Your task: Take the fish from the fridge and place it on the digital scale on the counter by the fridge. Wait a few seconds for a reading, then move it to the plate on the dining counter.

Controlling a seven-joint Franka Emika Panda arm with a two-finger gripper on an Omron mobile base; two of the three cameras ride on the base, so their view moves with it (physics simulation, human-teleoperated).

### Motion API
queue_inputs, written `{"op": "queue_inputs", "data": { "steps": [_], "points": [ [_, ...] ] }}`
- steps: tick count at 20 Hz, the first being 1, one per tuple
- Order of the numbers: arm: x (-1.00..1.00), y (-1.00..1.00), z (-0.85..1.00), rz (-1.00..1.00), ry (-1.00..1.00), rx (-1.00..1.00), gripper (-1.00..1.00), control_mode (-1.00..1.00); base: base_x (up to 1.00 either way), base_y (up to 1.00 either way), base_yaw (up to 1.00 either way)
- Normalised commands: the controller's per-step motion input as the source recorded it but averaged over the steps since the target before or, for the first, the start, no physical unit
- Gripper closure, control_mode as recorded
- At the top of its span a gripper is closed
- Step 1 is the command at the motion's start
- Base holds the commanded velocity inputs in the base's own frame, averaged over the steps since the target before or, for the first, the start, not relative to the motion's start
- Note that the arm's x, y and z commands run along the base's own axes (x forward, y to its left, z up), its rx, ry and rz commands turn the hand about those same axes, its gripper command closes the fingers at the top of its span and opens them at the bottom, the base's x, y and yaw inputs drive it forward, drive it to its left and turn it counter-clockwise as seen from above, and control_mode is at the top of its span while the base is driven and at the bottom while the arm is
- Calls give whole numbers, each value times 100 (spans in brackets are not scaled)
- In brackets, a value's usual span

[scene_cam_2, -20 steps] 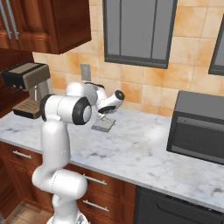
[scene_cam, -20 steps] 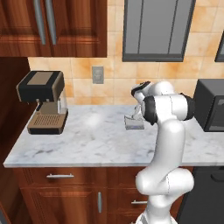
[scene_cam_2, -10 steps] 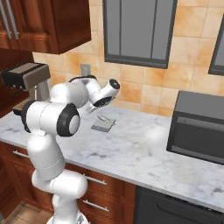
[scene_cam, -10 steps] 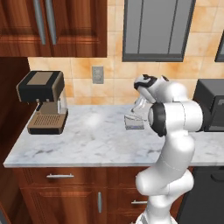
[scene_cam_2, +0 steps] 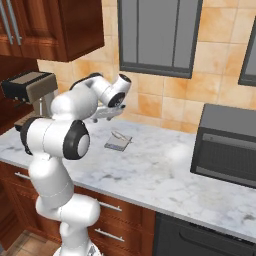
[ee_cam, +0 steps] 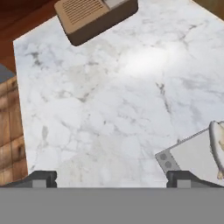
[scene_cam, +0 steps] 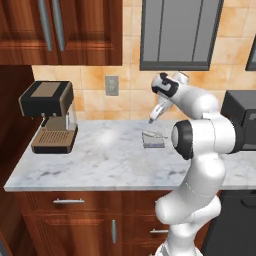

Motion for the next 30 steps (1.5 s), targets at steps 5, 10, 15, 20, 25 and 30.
{"op": "queue_inputs", "data": {
  "steps": [5, 10, 15, 20, 25, 30],
  "points": [
    [-65, 16, 0, 0, 17, -1, -100, -100, 0, 0, 0],
    [-81, 16, 0, 0, -6, -12, -100, -100, 0, 0, 0],
    [-77, 12, 0, 0, -21, -19, -100, -100, 0, 0, 0],
    [-17, 3, 0, 0, -21, -22, -100, -100, 0, 0, 0],
    [5, 0, 0, 0, -12, -20, -100, -100, 0, 0, 0],
    [23, 0, 0, 0, -3, -15, -100, -100, 0, 0, 0]
  ]
}}
